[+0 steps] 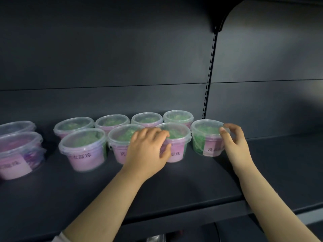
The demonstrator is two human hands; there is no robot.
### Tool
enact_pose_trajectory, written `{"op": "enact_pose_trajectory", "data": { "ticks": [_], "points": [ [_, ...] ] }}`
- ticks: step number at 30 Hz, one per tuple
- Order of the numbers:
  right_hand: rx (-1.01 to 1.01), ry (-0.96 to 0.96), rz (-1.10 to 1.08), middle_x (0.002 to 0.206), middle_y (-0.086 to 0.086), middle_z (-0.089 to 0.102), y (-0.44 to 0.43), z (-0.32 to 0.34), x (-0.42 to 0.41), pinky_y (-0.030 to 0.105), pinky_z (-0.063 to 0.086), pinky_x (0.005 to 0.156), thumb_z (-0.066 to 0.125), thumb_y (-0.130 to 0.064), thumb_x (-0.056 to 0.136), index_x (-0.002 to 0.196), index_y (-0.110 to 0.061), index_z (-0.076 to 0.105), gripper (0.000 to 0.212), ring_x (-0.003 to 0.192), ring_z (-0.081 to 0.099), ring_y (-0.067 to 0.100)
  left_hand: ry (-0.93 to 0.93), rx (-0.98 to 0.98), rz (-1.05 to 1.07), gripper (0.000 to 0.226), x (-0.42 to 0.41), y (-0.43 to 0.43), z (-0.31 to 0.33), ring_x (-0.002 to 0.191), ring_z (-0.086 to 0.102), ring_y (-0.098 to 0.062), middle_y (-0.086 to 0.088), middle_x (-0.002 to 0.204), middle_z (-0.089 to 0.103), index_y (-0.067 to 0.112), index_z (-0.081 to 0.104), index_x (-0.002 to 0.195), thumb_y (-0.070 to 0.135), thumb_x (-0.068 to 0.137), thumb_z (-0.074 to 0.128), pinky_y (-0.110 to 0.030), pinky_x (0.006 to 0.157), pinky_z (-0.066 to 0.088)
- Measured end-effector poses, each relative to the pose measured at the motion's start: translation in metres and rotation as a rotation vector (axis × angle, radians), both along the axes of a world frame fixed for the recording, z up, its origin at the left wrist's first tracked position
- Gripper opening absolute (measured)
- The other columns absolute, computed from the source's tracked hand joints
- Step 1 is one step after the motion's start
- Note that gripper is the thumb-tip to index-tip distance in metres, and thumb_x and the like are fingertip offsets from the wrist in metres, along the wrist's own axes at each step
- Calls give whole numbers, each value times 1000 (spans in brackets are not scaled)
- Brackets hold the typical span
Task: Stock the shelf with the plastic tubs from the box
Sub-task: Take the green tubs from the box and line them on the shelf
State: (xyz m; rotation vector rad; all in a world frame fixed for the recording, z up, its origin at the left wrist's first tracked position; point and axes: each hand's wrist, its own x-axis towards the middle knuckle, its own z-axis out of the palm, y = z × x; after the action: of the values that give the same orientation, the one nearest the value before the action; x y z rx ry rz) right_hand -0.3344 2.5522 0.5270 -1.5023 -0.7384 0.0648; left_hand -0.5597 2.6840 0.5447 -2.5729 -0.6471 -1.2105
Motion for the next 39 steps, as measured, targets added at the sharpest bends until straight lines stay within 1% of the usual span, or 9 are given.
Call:
{"op": "enact_pose_trajectory", "data": {
  "ticks": [5, 10, 12, 15, 20, 27, 30, 34, 39],
  "points": [
    [-4, -13, 64, 111, -17, 57, 0, -2, 0, 8, 44, 65, 61, -28, 91, 116, -34, 52, 27, 82, 59, -11, 20, 26, 74, 19, 4, 2, -1, 90, 59, -21, 8, 98, 67, 22, 62, 98, 36, 88, 53, -34, 80, 39],
    [-78, -2, 156, 127, -30, 47, 3, -2, 1, 12, 38, 84, 54, -39, 94, 142, -33, 32, 53, 106, 52, -11, 16, 67, 99, 22, 6, 4, -5, 91, 60, -23, 7, 101, 66, 23, 63, 101, 38, 92, 49, -36, 80, 41],
    [-119, -43, 138, 143, -16, 39, 3, -2, -1, 19, 35, 98, 52, -37, 96, 148, -27, 24, 60, 121, 44, -1, 19, 70, 107, 23, 6, 4, -5, 90, 59, -23, 6, 102, 66, 23, 63, 101, 39, 93, 47, -36, 79, 41],
    [-190, -351, -94, 138, 1, 46, 0, -2, -4, 42, 32, 109, 56, -25, 94, 137, -20, 44, 44, 123, 41, 18, 5, 76, 107, 24, 8, 5, -7, 91, 59, -22, 6, 101, 66, 23, 63, 101, 39, 93, 47, -36, 80, 41],
    [-174, -468, -109, 130, 9, 48, 3, -4, -6, 39, 34, 106, 62, -13, 89, 108, -15, 64, 20, 123, 43, 29, -2, 80, 108, 25, 9, 6, -8, 91, 59, -21, 6, 101, 66, 23, 63, 101, 40, 94, 45, -36, 79, 41],
    [-261, -483, -152, 139, 8, 46, -4, 6, -32, 31, 24, 103, 62, -21, 90, 122, -18, 60, 32, 128, 39, 31, 112, -68, 78, 35, 3, -7, -5, 120, 49, -26, -2, 126, 58, 18, 55, 121, 37, 93, 46, -42, 102, 33],
    [-281, -582, -158, 124, 6, 59, -21, 18, -63, 30, 34, 98, 61, -20, 90, 116, -14, 62, 27, 117, 51, 29, 175, -82, 54, 42, -13, -12, 3, 133, 36, -28, -4, 138, 49, 18, 47, 132, 37, 95, 45, -45, 110, 26],
    [-376, -612, -136, 102, -8, 68, -53, 43, -115, 32, 50, 83, 60, -27, 90, 110, -24, 64, 21, 94, 62, 15, 128, -151, -78, 41, -46, -32, 11, 125, 42, -23, 0, 132, 54, 17, 50, 128, 34, 91, 50, -38, 103, 33],
    [-576, -813, -350, 107, 2, 65, -99, 54, -190, 38, 49, 76, 62, -32, 87, 116, -19, 61, 31, 97, 57, 27, 88, -96, -204, 38, -93, -61, 13, 114, 49, -23, 1, 121, 59, 17, 54, 123, 33, 89, 53, -37, 94, 37]
  ]
}}
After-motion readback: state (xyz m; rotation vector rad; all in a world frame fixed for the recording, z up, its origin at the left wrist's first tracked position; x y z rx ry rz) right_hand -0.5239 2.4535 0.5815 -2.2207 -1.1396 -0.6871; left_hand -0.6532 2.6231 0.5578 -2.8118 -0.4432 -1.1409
